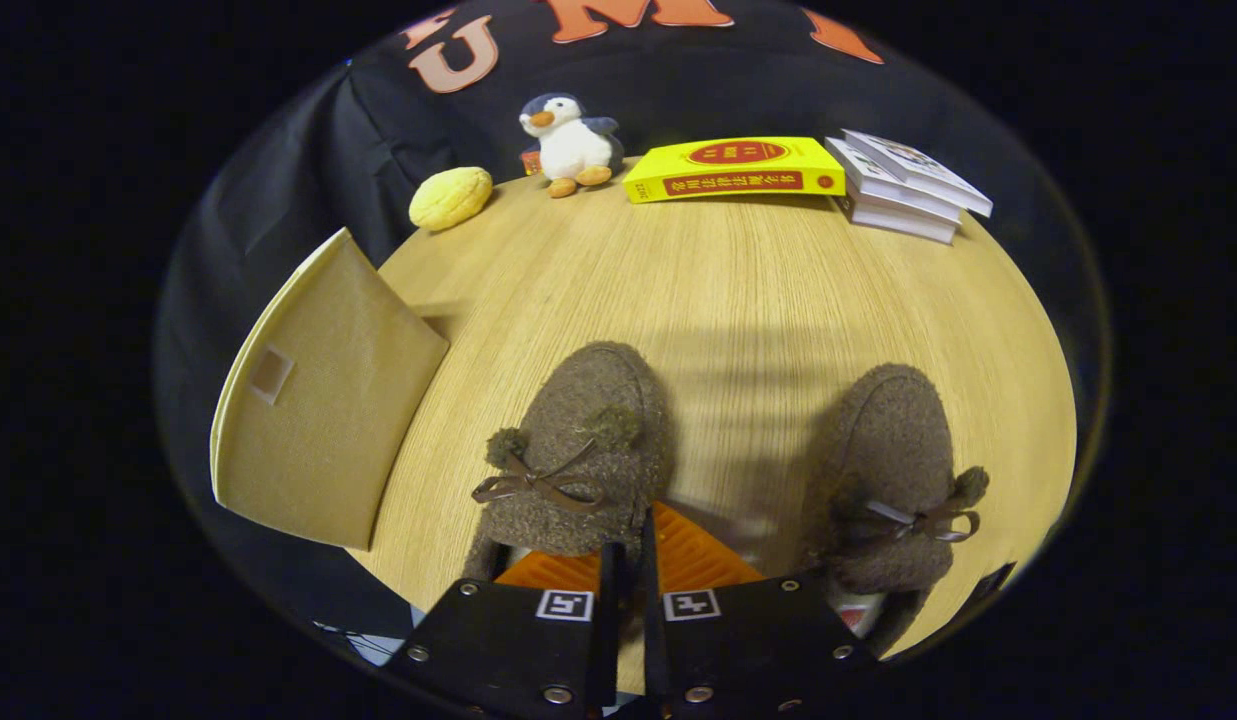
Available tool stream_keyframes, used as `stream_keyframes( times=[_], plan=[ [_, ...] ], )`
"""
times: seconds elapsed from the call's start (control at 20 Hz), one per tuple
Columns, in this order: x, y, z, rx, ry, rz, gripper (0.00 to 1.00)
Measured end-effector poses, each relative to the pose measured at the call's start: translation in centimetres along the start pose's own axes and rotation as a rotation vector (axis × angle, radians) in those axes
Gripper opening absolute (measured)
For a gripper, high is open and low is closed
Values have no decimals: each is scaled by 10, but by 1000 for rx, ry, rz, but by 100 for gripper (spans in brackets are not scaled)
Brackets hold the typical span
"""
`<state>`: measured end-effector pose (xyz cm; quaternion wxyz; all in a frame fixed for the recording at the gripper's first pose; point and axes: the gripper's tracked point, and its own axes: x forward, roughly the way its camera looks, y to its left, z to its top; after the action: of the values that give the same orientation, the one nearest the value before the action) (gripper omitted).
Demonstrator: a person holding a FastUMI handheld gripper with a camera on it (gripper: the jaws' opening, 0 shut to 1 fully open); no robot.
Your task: Open the storage box then place both shoes into the box .Put the left shoe in first, then the right shoe, with the right side of both shoes facing outward in a uniform manner.
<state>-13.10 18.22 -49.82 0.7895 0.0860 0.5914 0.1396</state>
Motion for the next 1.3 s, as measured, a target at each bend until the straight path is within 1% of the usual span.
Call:
stream_keyframes(
  times=[0.05,0.15,0.25,0.4,0.5,0.75,0.95,1.15,1.3],
  plan=[
    [-2,-2,0,21,3,-15,7],
    [-8,-5,2,36,5,-51,4],
    [-17,0,9,57,-15,-75,4],
    [-37,26,25,105,-43,-71,4],
    [-55,48,41,110,-74,-70,4],
    [-101,125,79,149,-135,-2,4],
    [-123,181,113,96,-176,22,4],
    [-110,249,121,35,-148,104,3],
    [-92,288,112,3,-96,123,3]
  ],
)
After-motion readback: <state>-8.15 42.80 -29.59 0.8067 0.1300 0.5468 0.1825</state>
